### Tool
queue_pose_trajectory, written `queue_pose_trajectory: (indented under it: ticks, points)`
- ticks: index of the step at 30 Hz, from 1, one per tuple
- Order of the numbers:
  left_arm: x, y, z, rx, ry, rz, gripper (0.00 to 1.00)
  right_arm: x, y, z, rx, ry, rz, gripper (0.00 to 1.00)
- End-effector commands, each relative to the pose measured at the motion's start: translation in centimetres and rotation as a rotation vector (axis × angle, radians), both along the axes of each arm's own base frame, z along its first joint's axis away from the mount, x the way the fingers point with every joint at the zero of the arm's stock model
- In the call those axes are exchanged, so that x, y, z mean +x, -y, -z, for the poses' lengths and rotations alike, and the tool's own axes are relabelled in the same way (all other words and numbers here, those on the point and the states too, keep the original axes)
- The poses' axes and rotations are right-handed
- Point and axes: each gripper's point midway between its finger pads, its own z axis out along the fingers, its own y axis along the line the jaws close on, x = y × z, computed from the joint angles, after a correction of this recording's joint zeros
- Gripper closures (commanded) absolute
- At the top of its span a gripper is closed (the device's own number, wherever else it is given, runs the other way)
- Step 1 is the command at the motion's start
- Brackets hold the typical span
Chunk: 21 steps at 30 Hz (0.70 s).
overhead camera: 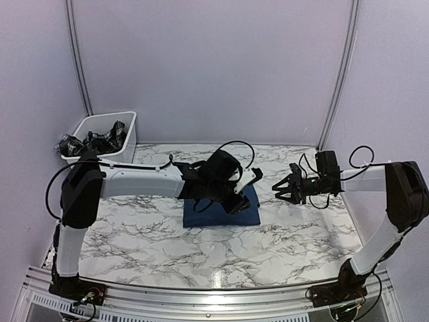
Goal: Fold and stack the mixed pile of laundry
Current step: Pick up the square-folded T-shirt from the center of the board.
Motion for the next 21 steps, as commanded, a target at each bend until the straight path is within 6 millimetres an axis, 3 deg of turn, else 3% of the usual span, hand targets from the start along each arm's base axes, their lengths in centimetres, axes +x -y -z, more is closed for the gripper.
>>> queue_pose_trajectory:
  ticks: [1, 10, 13, 16, 17, 19, 21]
  points:
    - [-1.6, 1.3, 5.2, 0.174, 0.027, 0.107, 0.44, 0.4, 0.8, 0.4, -0.030, -0.012, 0.014, 0.59]
    - [-3.2, 4.4, 12.3, 0.244, -0.003, 0.165, 0.44, -0.5, 1.1, 1.9, -0.057, -0.070, 0.015, 0.56]
    - [-2.8, 4.5, 13.5, 0.265, 0.008, 0.123, 0.60, -1.0, 1.4, 2.7, -0.080, -0.097, 0.026, 0.50]
    - [-3.0, 5.0, 11.7, 0.212, -0.016, 0.119, 0.90, -1.5, 1.4, 3.4, -0.098, -0.123, 0.025, 0.36]
    - [-3.2, 5.2, 10.6, 0.182, -0.024, 0.123, 0.97, -1.6, 1.2, 3.8, -0.104, -0.133, 0.023, 0.20]
    - [-3.5, 5.8, 8.4, 0.112, -0.044, 0.132, 1.00, -1.9, 0.5, 4.4, -0.112, -0.147, 0.011, 0.03]
    - [-3.7, 6.1, 6.3, 0.054, -0.055, 0.140, 1.00, -2.2, -0.4, 5.0, -0.116, -0.165, -0.003, 0.01]
